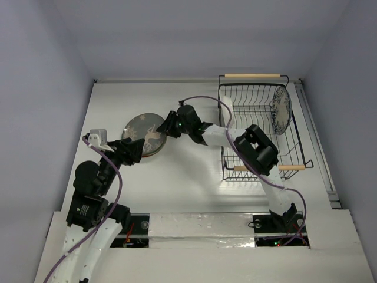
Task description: Unload the plates from the dish rack
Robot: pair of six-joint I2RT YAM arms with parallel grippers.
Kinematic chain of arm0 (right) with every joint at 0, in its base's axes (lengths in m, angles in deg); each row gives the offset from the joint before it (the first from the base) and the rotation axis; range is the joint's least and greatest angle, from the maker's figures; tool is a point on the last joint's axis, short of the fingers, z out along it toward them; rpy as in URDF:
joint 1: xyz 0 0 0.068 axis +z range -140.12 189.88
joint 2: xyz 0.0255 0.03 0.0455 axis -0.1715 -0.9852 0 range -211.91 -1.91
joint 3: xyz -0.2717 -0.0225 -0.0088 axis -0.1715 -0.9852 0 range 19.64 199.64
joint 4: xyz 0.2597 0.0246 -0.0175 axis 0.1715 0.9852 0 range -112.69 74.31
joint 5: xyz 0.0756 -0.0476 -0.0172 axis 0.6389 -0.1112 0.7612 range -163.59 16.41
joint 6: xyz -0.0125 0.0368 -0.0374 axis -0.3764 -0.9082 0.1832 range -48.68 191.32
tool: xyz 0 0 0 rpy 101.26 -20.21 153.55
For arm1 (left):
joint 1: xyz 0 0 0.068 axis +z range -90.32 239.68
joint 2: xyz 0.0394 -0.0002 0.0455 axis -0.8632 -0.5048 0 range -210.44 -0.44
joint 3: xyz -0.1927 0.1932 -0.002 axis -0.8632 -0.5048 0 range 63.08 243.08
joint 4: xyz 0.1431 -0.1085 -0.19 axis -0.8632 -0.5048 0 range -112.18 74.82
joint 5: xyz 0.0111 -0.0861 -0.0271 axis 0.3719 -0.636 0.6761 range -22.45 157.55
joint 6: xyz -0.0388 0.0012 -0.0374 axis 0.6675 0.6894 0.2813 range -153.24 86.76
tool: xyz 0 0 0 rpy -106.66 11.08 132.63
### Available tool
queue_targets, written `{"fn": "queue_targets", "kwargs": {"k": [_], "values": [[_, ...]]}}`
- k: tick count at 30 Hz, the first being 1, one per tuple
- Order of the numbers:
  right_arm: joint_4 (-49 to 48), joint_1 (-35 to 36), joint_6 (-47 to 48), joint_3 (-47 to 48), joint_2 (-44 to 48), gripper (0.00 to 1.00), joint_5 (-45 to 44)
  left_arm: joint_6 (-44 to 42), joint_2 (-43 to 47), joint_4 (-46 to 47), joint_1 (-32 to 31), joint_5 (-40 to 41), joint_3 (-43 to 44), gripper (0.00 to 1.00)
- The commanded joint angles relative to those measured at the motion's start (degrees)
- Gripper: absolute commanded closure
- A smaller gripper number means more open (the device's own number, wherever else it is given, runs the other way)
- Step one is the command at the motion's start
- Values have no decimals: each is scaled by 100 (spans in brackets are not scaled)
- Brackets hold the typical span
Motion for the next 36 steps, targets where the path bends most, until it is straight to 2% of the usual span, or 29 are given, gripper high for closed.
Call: {"fn": "queue_targets", "kwargs": {"k": [1, 7, 8, 11, 15, 20, 25, 27, 30, 32, 34, 35, 36], "values": [[-354, 154, 188, 139, 229, 58, 18, -9, 66, 311, 25, -65, 1, 45], [305, 268, 767, 165, 449, 40, -465, 0, 75, 312, 25, -74, 1, 45], [428, 269, 873, 200, 493, 30, -631, 0, 75, 320, 25, -83, 1, 45], [894, 321, 1277, 350, 564, 17, -895, -9, 84, 329, 25, -100, -16, 45], [1316, 436, 1637, 464, 731, 15, -1440, -1, 110, 329, 25, -92, -16, 45], [2379, 567, 2226, 963, 705, 11, -2397, -1, 136, 338, 25, -109, -16, 45], [3118, 567, 2561, 1316, 564, 8, -2759, 0, 180, 338, 25, -118, -16, 45], [3154, 567, 2605, 1256, 660, 10, -2935, 0, 198, 338, 25, -118, -25, 45], [3075, 620, 2727, 1037, 1072, 24, -3058, 0, 215, 338, 25, -101, -25, 45], [2987, 620, 2903, 922, 1397, 28, -2971, -1, 215, 338, 25, -101, -25, 45], [3048, 620, 3149, 860, 1933, 45, -2970, -9, 207, 338, 25, -109, -25, 45], [3074, 620, 3263, 842, 2118, 62, -3075, -1, 207, 338, 25, -109, -16, 45], [3162, 620, 3499, 807, 2529, 71, -3189, 0, 207, 338, 25, -101, -25, 45]]}}
